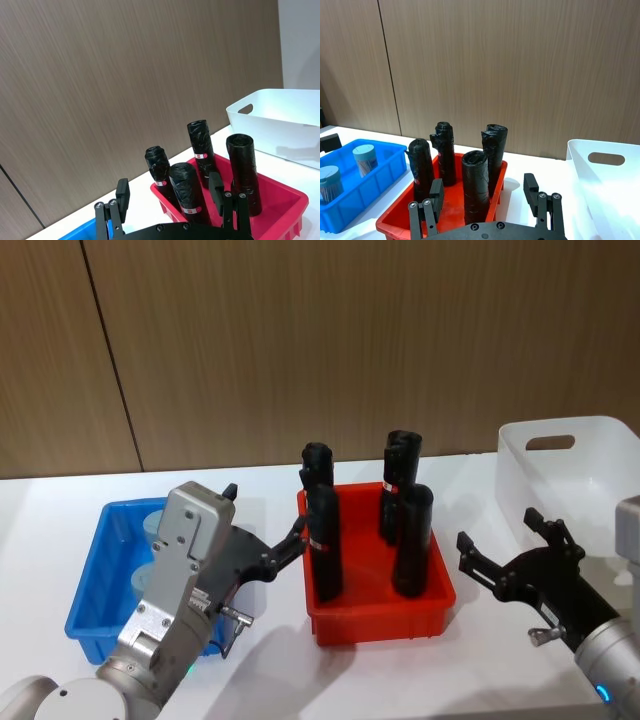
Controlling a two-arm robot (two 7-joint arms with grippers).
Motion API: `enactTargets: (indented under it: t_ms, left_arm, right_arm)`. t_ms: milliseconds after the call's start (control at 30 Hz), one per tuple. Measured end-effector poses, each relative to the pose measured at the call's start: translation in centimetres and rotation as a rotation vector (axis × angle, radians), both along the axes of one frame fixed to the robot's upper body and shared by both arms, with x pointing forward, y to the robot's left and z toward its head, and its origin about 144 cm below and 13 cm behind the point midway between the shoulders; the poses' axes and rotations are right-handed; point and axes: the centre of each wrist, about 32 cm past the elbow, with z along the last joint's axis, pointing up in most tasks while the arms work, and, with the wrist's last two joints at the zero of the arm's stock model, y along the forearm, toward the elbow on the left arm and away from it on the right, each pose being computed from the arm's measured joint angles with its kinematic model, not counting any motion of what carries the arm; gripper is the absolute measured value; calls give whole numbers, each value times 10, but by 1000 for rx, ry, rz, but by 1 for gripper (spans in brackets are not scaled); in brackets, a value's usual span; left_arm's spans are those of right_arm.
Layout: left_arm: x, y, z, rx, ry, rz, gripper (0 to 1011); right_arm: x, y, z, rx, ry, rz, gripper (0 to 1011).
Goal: Pick the cotton swabs from the blue box and place them into the white box.
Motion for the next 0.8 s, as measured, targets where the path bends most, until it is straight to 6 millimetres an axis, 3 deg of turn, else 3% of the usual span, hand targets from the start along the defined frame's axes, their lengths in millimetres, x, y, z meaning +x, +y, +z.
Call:
enactTargets:
  t_ms: [800]
  left_arm:
    - [0, 0, 0, 0, 0, 0, 1000]
  right_arm:
    - [0, 0, 0, 0, 0, 0, 1002]
